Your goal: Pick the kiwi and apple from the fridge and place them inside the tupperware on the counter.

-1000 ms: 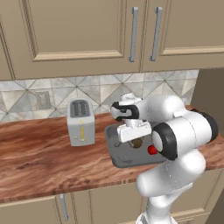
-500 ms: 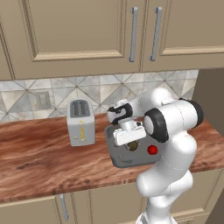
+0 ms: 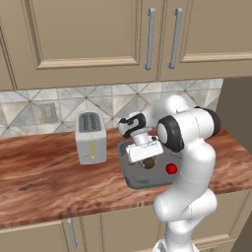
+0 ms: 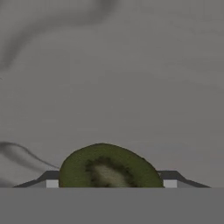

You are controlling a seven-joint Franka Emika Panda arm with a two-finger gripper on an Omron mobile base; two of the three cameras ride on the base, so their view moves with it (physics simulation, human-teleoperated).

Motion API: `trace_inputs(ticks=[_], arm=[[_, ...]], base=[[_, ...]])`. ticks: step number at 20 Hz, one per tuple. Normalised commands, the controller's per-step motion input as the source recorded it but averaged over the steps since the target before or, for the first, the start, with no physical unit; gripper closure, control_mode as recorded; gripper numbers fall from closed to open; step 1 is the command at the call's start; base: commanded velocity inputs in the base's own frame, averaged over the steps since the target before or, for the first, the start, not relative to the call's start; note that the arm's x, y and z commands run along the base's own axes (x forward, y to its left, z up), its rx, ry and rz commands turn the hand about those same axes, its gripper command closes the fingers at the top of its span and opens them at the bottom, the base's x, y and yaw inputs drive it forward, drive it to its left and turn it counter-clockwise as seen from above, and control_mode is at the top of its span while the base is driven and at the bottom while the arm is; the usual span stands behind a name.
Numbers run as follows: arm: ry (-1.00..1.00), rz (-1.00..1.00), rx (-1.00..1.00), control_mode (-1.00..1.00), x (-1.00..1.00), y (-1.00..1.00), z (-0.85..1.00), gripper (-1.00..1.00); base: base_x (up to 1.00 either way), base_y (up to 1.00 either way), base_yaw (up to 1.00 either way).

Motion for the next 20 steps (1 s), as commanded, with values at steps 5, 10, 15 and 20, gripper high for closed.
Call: trace_inputs(ticks=[5,10,15,20], arm=[[-0.13,0.0,0.0,-1.0,0.16,0.04,-0.51,1.0],[-0.27,0.0,0.0,-1.0,0.13,0.02,-0.5,1.0],[-0.75,0.0,0.03,-1.0,0.01,0.0,-0.33,1.0],[-0.5,0.0,0.06,-1.0,0.01,0.0,-0.2,1.0]], base=[[0.0,0.0,0.0],[0.0,0.0,0.0],[0.0,0.0,0.0],[0.0,0.0,0.0]])
